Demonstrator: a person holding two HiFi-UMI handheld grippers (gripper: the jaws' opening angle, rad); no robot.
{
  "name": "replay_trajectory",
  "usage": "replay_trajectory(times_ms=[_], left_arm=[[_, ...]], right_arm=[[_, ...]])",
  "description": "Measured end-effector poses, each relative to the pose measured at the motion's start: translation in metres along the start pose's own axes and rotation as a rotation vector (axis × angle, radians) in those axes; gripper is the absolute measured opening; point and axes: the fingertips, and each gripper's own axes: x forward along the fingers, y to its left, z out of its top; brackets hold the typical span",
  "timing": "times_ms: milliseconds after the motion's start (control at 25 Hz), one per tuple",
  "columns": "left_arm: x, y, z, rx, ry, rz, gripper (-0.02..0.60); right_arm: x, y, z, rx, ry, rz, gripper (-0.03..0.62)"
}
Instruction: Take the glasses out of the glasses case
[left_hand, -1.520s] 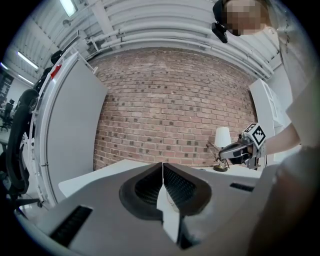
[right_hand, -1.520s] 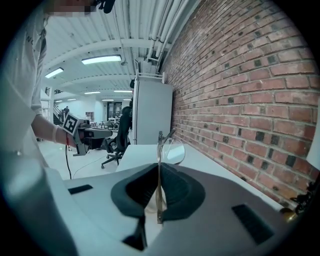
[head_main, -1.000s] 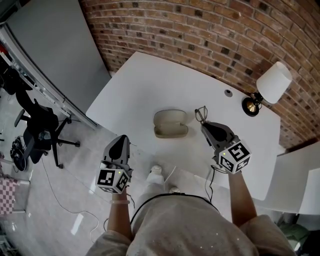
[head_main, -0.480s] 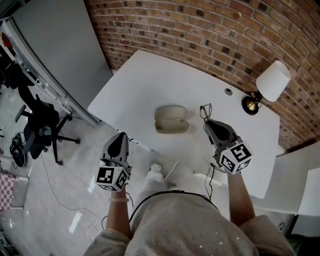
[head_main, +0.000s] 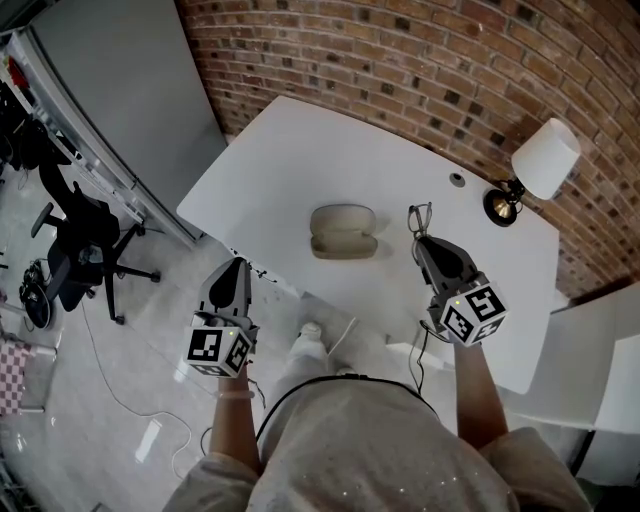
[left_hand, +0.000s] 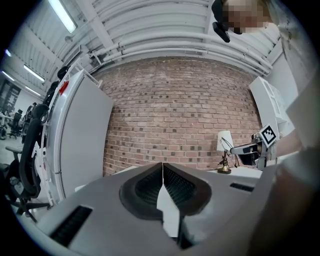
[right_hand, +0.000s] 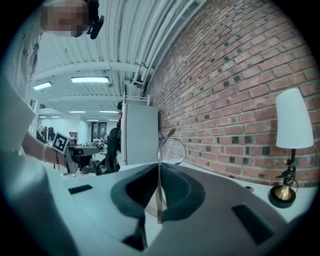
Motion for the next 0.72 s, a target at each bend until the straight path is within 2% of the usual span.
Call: replay_trajectory(times_ms=[720], left_arm=[[-0.002,-0.005,0.002,0.001,-0.002,0.007,0.008]], right_arm=[[-0.015,-0.007,0.007,0.04,-0.051,-0.023,0.02]])
